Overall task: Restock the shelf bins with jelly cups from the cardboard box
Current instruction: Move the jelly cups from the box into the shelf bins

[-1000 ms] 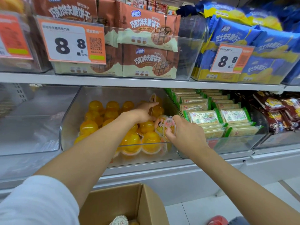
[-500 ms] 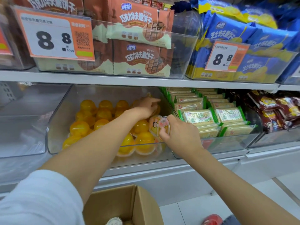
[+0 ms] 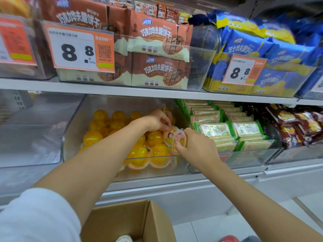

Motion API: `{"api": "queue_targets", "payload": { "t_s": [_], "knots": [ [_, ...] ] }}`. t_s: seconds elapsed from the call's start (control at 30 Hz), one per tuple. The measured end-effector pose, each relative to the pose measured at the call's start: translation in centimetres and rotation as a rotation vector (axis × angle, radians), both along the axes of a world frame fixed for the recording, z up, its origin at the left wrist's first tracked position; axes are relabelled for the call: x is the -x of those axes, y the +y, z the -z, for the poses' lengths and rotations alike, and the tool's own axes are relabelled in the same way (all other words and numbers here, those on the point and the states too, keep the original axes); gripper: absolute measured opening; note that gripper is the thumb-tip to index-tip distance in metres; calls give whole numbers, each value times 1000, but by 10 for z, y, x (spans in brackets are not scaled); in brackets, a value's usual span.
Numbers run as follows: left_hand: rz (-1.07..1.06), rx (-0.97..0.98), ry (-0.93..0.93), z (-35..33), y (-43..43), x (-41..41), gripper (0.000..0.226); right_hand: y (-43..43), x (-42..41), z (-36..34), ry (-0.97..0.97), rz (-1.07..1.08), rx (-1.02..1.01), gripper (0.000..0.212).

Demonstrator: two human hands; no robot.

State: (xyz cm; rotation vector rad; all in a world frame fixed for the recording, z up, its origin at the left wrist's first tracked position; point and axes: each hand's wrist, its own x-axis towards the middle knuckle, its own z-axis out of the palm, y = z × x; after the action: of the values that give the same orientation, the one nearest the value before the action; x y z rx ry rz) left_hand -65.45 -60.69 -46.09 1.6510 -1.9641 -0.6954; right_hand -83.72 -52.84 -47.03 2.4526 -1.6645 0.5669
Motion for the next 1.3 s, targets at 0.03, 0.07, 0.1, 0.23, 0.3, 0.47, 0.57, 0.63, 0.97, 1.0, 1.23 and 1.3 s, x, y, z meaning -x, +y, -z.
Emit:
{"api": "queue_targets", "payload": {
  "t_s": [0.03, 0.07, 0.1, 0.23, 0.3, 0.47, 0.57, 0.63, 0.97, 1.0, 1.23, 1.3],
  "knots": [
    [-31, 22, 40, 0, 0, 0, 16, 0, 1, -2, 11, -3, 23, 25],
    [-71, 49, 76, 0, -1, 0, 16, 0, 0, -4, 22, -6, 48, 25],
    [-113, 81, 103, 2, -3, 1, 15, -1, -1, -7, 36, -4, 63, 26],
    [-225, 134, 156, 15, -6, 10, 22, -4, -14, -8, 216, 57, -37, 31],
    [-219, 156, 162, 25, -2, 11, 34, -5, -18, -7, 204, 48, -77, 34],
    [-145, 248, 92, 34, 23, 5, 31, 4, -12, 2, -15, -40, -81, 34],
    [-191, 338, 84, 29, 52, 1, 26, 22, -13, 10, -96, -44, 3, 36],
    [-259, 395, 55, 22, 76, -8, 14, 32, -17, 13, -90, -50, 66, 34],
    [-378, 205, 18, 36, 215, -61, 11, 102, -90, 34, -171, -348, 1, 17],
    [-387, 181, 1, 45, 228, -66, 11, 112, -100, 45, -160, -383, -28, 17],
    [-373, -389, -232, 167, 315, -124, 16, 164, -137, 170, 44, -460, -532, 27],
    [-384, -611, -297, 210, 332, -143, 18, 169, -136, 216, 153, -458, -724, 31]
  ]
}}
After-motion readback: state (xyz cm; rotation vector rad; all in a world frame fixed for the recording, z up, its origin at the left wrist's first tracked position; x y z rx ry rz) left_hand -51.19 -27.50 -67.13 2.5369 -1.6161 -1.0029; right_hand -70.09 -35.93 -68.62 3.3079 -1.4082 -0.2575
